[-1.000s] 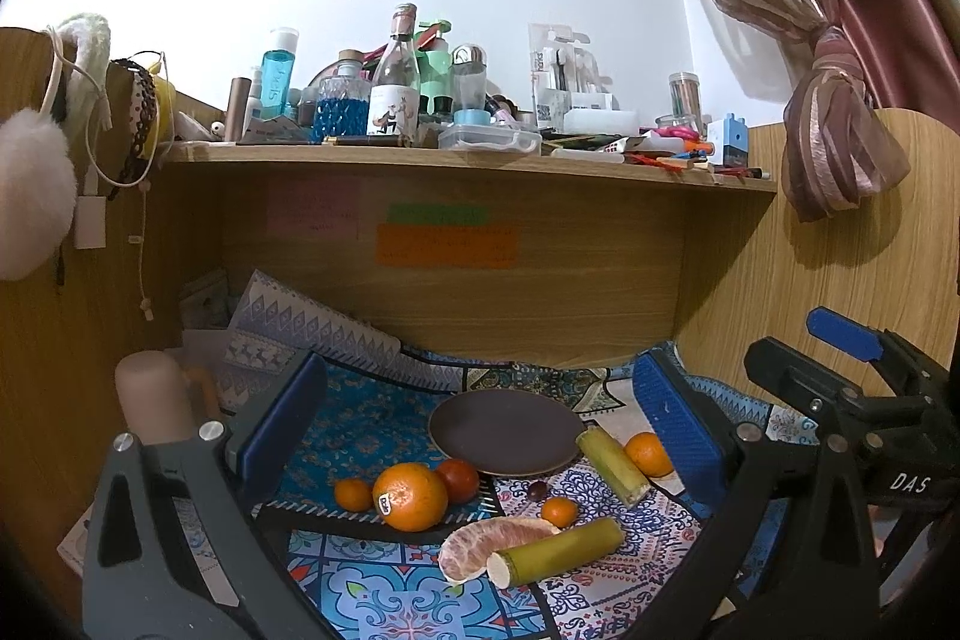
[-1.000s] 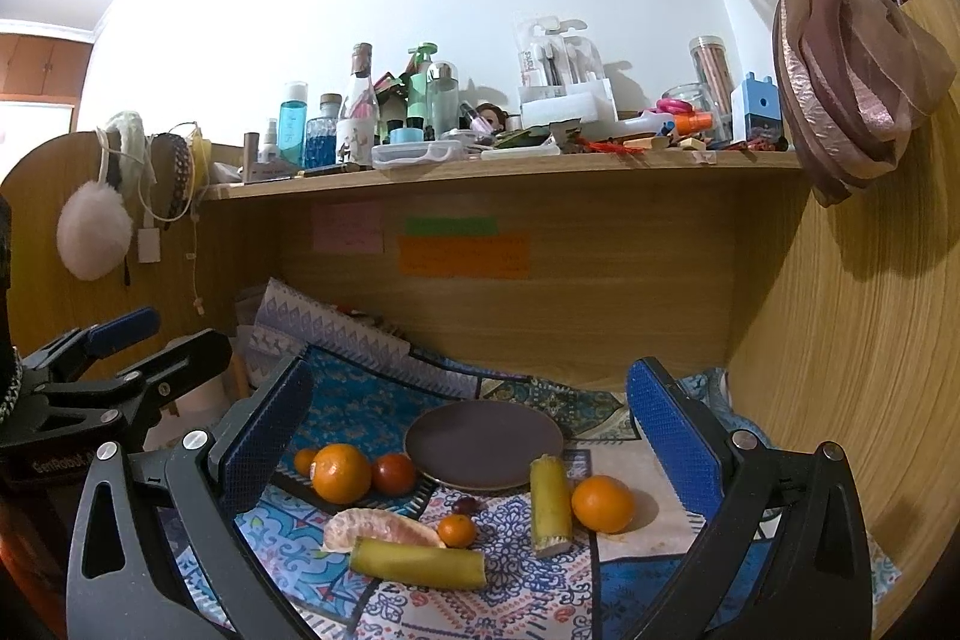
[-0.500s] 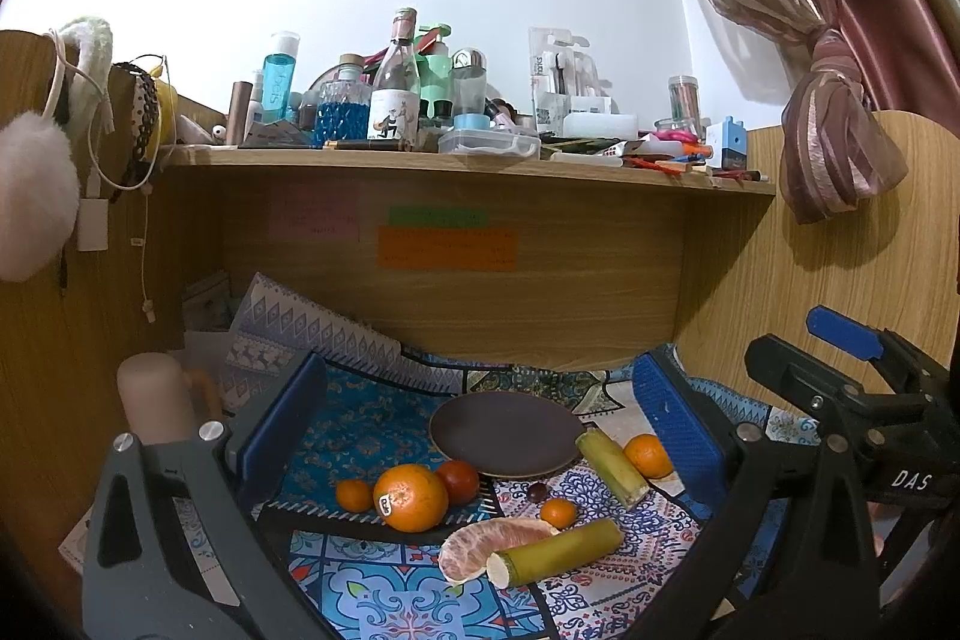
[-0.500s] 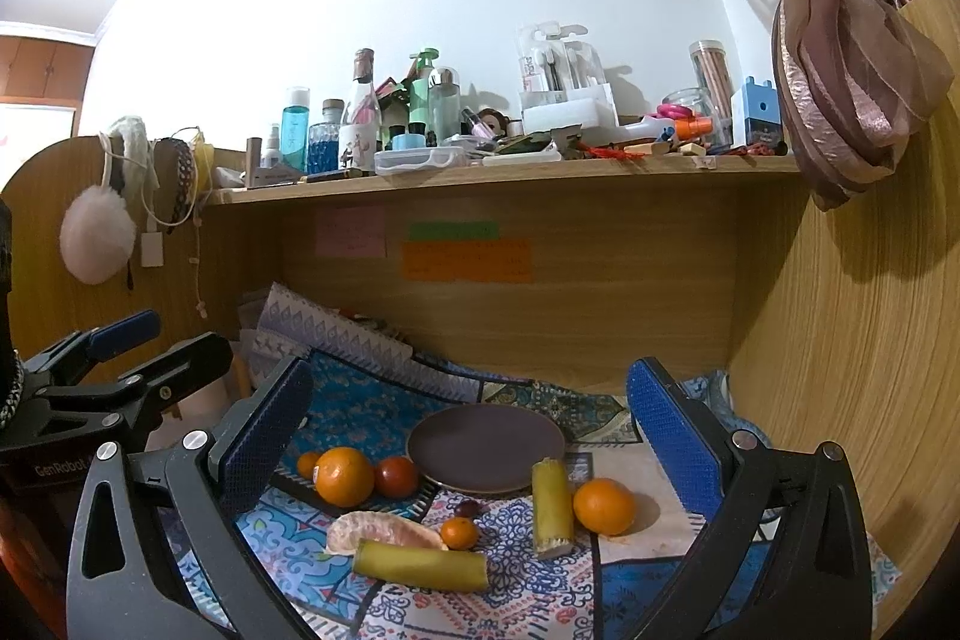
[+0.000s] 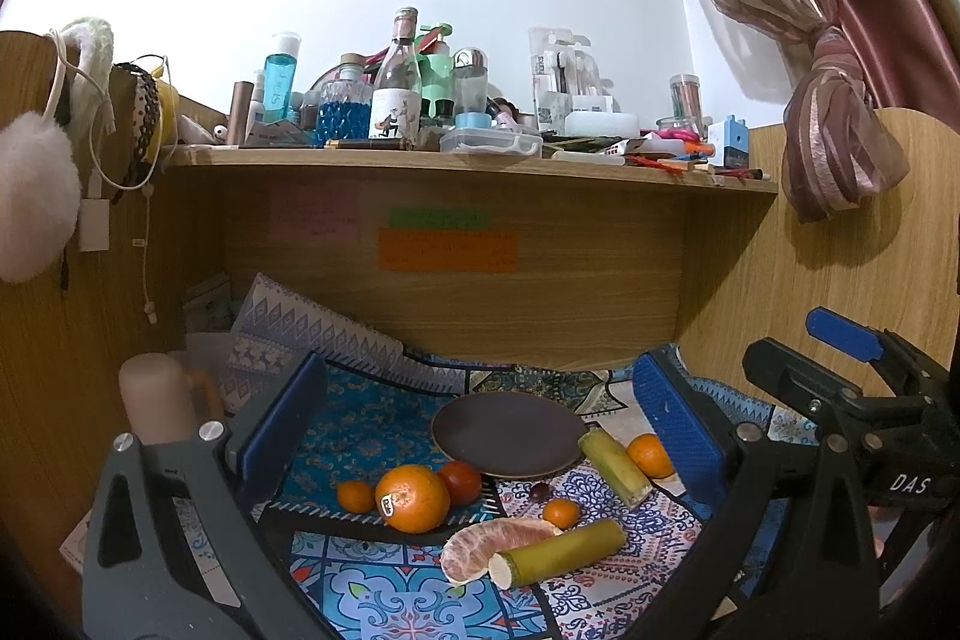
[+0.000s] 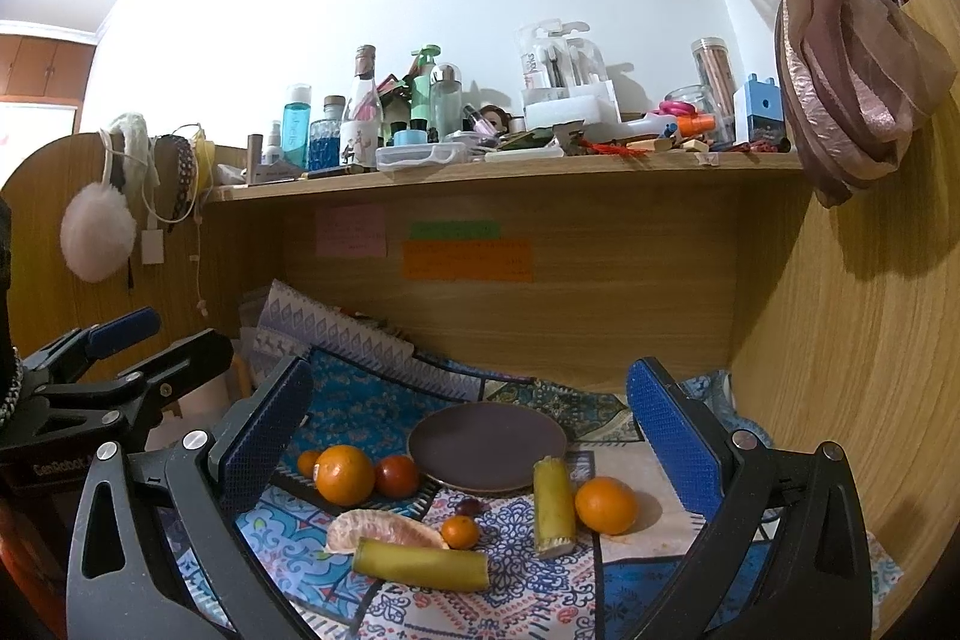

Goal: Organize fruits

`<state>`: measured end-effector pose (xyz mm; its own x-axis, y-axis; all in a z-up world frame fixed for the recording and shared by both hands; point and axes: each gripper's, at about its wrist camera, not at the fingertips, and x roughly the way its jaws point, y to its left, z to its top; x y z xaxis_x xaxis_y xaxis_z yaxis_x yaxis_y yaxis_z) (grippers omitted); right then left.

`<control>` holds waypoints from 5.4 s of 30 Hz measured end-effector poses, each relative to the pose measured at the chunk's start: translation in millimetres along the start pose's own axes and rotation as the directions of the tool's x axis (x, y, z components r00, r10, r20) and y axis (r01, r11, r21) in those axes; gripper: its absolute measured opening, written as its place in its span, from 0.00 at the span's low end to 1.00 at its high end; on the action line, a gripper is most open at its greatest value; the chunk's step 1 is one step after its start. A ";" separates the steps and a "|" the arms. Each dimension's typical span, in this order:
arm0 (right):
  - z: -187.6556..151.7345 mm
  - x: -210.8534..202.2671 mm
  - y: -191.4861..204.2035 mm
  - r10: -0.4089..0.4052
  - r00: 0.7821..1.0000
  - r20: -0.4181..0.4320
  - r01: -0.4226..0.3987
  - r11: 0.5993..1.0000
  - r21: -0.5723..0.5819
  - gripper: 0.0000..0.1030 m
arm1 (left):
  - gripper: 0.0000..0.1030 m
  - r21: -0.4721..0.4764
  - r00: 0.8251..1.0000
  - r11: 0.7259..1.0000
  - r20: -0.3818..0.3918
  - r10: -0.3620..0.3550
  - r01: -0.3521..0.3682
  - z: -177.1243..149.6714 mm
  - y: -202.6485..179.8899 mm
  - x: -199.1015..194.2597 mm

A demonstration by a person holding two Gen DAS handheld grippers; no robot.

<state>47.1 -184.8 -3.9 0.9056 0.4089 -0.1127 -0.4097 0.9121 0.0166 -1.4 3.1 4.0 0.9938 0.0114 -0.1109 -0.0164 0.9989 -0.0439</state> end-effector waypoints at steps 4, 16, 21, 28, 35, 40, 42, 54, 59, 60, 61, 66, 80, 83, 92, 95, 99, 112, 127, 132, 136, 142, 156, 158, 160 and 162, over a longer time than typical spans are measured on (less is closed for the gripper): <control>-3.3 4.0 2.0 0.004 1.000 -0.008 -0.005 1.000 -0.018 1.00 | 1.00 0.012 1.000 1.000 -0.001 0.015 -0.015 -1.7 -0.4 3.9; -33.2 43.8 -20.5 -0.012 0.991 -0.136 0.012 1.000 -0.004 0.99 | 0.92 0.006 0.989 1.000 -0.147 0.010 -0.009 -32.8 15.5 47.1; -53.8 70.7 -34.5 -0.016 0.968 -0.251 0.021 1.000 0.016 0.85 | 0.82 -0.004 0.966 1.000 -0.259 0.004 -0.005 -53.1 27.7 75.9; -80.0 100.9 -55.4 -0.018 0.920 -0.391 0.041 0.998 0.051 0.68 | 0.74 -0.011 0.918 1.000 -0.397 0.010 -0.016 -83.4 48.2 111.0; -97.8 126.4 -82.4 -0.029 0.870 -0.492 0.079 0.994 0.080 0.55 | 0.74 -0.031 0.872 0.999 -0.490 0.003 -0.021 -98.7 67.6 139.4; -102.3 140.9 -96.9 -0.056 0.848 -0.527 0.106 0.992 0.066 0.54 | 0.73 -0.022 0.846 1.000 -0.534 -0.008 -0.004 -106.2 67.9 159.3; -103.9 146.4 -104.2 -0.056 0.838 -0.543 0.114 0.991 0.074 0.54 | 0.73 -0.019 0.835 1.000 -0.550 -0.015 0.005 -108.5 66.9 167.8; -113.7 171.6 -120.3 -0.019 0.797 -0.603 0.113 0.987 0.117 0.54 | 0.74 -0.006 0.794 1.000 -0.608 -0.014 0.013 -116.0 64.6 205.7; -112.7 176.6 -120.7 -0.017 0.792 -0.610 0.104 0.989 0.108 0.56 | 0.73 0.021 0.787 1.000 -0.617 0.002 0.014 -120.5 59.1 215.6; -113.2 177.9 -121.2 -0.013 0.790 -0.613 0.103 0.988 0.111 0.57 | 0.72 0.028 0.786 1.000 -0.619 0.008 0.012 -121.8 58.1 217.9; -114.3 179.3 -121.4 -0.007 0.785 -0.619 0.100 0.988 0.116 0.57 | 0.70 0.034 0.784 0.999 -0.621 0.014 0.008 -122.9 57.8 220.0; -117.3 181.1 -126.2 0.003 0.781 -0.625 0.107 0.985 0.139 0.64 | 0.68 0.048 0.788 0.999 -0.615 0.027 0.003 -124.8 57.6 222.7; -127.2 195.7 -110.6 0.029 0.738 -0.675 0.061 0.992 0.109 0.62 | 0.67 0.002 0.798 1.000 -0.603 -0.021 0.028 -116.7 55.0 209.7; -127.4 194.2 -107.4 0.005 0.745 -0.667 0.062 0.995 0.077 0.61 | 0.67 0.011 0.809 1.000 -0.588 -0.013 0.023 -113.1 53.8 203.3; -103.1 183.0 -113.7 -0.030 0.798 -0.601 0.094 0.993 0.075 0.61 | 0.67 0.016 0.837 1.000 -0.547 -0.002 0.013 -89.2 60.4 198.3; -88.5 180.6 -107.4 -0.037 0.821 -0.570 0.081 0.995 0.052 0.61 | 0.67 0.011 0.850 1.000 -0.527 -0.005 0.013 -78.2 60.9 199.9; -70.9 179.2 -98.8 -0.022 0.850 -0.527 0.052 0.998 0.042 0.61 | 0.67 0.011 0.871 1.000 -0.492 -0.009 0.017 -61.0 58.1 200.9; -29.2 195.0 -68.2 0.030 0.904 -0.426 -0.034 0.999 -0.001 0.61 | 0.67 0.023 0.909 0.999 -0.417 -0.026 0.040 -18.9 46.3 215.3; -20.1 246.8 -61.1 0.080 0.892 -0.445 -0.100 0.995 -0.021 0.61 | 0.67 0.056 0.883 0.997 -0.469 -0.016 0.048 -20.6 45.6 271.9; -23.8 269.6 -63.8 0.087 0.879 -0.469 -0.112 0.993 -0.026 0.61 | 0.67 0.057 0.860 0.997 -0.509 -0.017 0.053 -27.5 44.2 297.2; -31.7 288.4 -67.2 0.083 0.863 -0.498 -0.113 0.993 -0.029 0.61 | 0.67 0.061 0.840 0.996 -0.542 -0.018 0.061 -35.9 43.2 320.3; -51.3 319.9 -72.2 0.084 0.805 -0.587 -0.135 0.990 -0.043 0.61 | 0.67 0.068 0.785 0.994 -0.619 -0.028 0.089 -54.2 40.6 353.5; -89.0 359.4 -74.1 0.116 0.653 -0.749 -0.207 0.978 -0.028 0.62 | 0.68 0.056 0.668 0.987 -0.742 -0.059 0.149 -90.6 37.4 400.7; -94.6 362.5 -71.3 0.107 0.634 -0.766 -0.214 0.976 -0.041 0.62 | 0.67 0.075 0.664 0.984 -0.746 -0.053 0.163 -92.0 32.7 401.9; -96.5 361.4 -69.6 0.100 0.634 -0.767 -0.220 0.974 -0.056 0.62 | 0.68 0.095 0.666 0.980 -0.745 -0.045 0.173 -94.2 29.5 403.5; -95.9 359.9 -68.5 0.091 0.627 -0.773 -0.225 0.972 -0.067 0.62 | 0.68 0.098 0.664 0.979 -0.746 -0.045 0.177 -95.1 28.8 405.9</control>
<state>390.5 -103.0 -140.9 0.4460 0.3158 -0.8375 -0.6091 0.7927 -0.0254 391.0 32.2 -136.7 0.5783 -0.0716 -0.8126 0.1706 0.9847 0.0347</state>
